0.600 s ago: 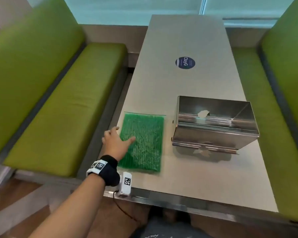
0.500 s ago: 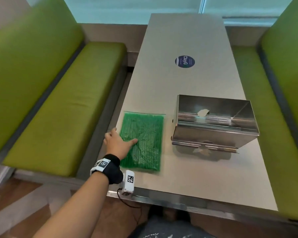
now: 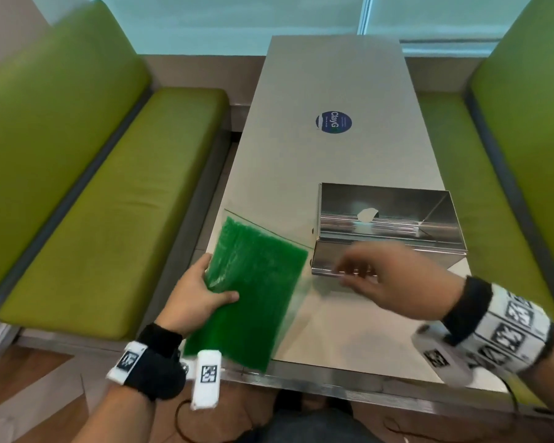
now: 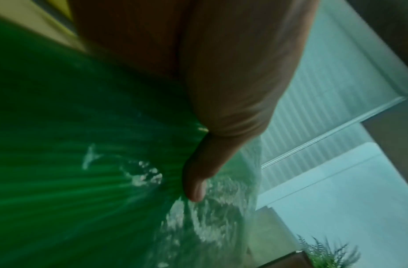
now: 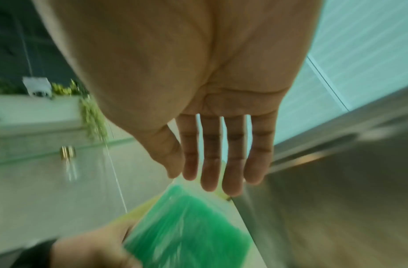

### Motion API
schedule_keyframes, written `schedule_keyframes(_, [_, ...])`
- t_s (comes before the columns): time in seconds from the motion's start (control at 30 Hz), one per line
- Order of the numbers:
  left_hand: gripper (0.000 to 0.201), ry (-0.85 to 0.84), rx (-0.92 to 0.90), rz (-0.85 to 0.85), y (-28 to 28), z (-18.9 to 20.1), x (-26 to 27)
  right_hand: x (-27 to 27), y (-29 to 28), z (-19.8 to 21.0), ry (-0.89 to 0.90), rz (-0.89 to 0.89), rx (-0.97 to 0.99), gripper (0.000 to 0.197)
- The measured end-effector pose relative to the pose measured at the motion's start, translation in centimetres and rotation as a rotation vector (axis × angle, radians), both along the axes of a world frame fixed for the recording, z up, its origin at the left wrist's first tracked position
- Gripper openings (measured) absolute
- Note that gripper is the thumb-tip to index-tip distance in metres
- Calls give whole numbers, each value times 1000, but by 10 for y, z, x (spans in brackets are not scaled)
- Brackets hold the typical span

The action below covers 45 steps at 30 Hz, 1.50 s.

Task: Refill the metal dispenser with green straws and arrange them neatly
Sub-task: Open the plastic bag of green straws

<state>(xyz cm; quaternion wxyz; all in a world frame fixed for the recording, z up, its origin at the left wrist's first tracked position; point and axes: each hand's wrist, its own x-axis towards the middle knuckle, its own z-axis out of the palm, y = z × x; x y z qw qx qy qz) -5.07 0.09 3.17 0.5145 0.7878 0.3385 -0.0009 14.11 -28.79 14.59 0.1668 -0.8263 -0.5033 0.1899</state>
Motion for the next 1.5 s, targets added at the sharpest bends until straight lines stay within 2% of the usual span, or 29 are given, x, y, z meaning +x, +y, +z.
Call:
schedule_keyframes(0.1, [65, -57, 7, -150, -21, 49, -12, 6, 34, 8, 51, -57, 230, 20])
schedule_keyframes(0.2, [59, -73, -5, -261, -26, 82, -15, 4, 56, 5, 167, -86, 255, 32])
schedule_keyframes(0.37, [55, -64, 24, -302, -16, 106, -10, -4, 58, 1, 336, -119, 267, 7])
schedule_keyframes(0.43, [58, -58, 122, -279, -17, 100, -1, -2, 51, 3, 467, -162, 247, 5])
schedule_keyframes(0.5, [63, -89, 356, -172, -25, 89, 11, 1, 42, 6, 589, -206, 248, 6])
schedule_keyframes(0.57, [57, -225, 588, -64, -41, 84, 23, 1, 34, 7, 723, -298, 303, 8])
schedule_keyframes(0.6, [48, -303, 586, -43, -51, 86, 28, 0, 31, 6, 811, -361, 352, 11])
schedule_keyframes(0.63, [38, -366, 504, -51, -64, 89, 33, -2, 29, 5, 902, -420, 402, 15])
schedule_keyframes(0.7, [20, -423, 218, -125, -88, 99, 42, -6, 29, 3, 1028, -508, 488, 26])
schedule_keyframes(0.77, [14, -458, -5, -179, -106, 104, 49, -12, 29, 3, 1067, -548, 553, 37])
schedule_keyframes(0.93, [29, -433, -72, -140, -117, 104, 54, -28, 32, -1, 1025, -568, 690, 28])
schedule_keyframes(1.07, [11, -410, -157, -125, -112, 99, 56, -33, 34, -4, 1045, -576, 708, 25])
schedule_keyframes(1.17, [6, -413, -366, -51, -112, 97, 56, -32, 36, -6, 1005, -611, 709, 19])
schedule_keyframes(1.3, [15, -432, -499, -20, -116, 94, 56, -32, 40, -7, 894, -648, 656, 42])
schedule_keyframes(1.43, [8, -443, -555, -16, -114, 95, 54, -30, 37, -3, 1020, -606, 654, 24])
schedule_keyframes(1.5, [12, -429, -576, 10, -112, 96, 54, -29, 34, -1, 1106, -599, 664, 21])
